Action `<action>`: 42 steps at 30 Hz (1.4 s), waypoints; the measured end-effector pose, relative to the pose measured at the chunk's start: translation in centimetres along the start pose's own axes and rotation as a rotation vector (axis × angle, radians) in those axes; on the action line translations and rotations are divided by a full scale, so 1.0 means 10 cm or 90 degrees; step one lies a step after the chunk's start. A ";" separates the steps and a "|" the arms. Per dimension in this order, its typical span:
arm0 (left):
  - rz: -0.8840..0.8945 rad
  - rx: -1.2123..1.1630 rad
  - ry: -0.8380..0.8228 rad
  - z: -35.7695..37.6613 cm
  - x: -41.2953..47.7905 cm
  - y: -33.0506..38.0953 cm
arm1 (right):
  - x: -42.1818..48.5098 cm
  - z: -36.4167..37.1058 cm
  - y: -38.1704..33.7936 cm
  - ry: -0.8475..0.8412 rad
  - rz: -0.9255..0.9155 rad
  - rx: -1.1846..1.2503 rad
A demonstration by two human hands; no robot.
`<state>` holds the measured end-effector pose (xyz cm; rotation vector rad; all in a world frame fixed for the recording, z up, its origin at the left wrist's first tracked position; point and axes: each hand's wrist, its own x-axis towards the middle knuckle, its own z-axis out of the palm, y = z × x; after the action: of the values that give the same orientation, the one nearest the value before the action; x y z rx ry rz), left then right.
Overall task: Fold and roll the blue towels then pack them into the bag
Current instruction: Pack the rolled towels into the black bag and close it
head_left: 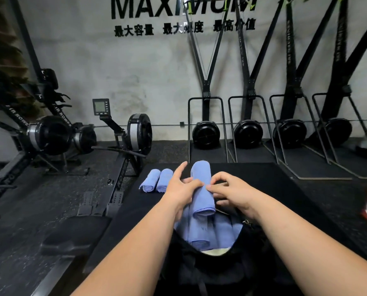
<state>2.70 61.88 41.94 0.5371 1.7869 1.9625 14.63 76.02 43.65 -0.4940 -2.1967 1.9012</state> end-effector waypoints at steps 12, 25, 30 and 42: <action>-0.025 -0.012 -0.164 0.23 -0.03 -0.18 | -0.14 -0.30 0.28 0.023 0.033 0.097; 0.126 0.872 -0.264 -0.15 0.28 -0.49 | -0.06 -0.57 0.53 0.203 0.107 0.036; 0.231 0.907 -0.304 -0.07 0.53 -0.49 | -0.13 -0.63 0.59 0.064 0.138 -0.024; 0.254 0.884 -0.290 -0.02 0.65 -0.44 | 0.13 -0.39 0.76 0.225 -0.013 -0.438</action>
<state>-2.57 65.69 37.55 1.6528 2.5583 0.3291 15.76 81.05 36.70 -0.8254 -2.5243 0.8989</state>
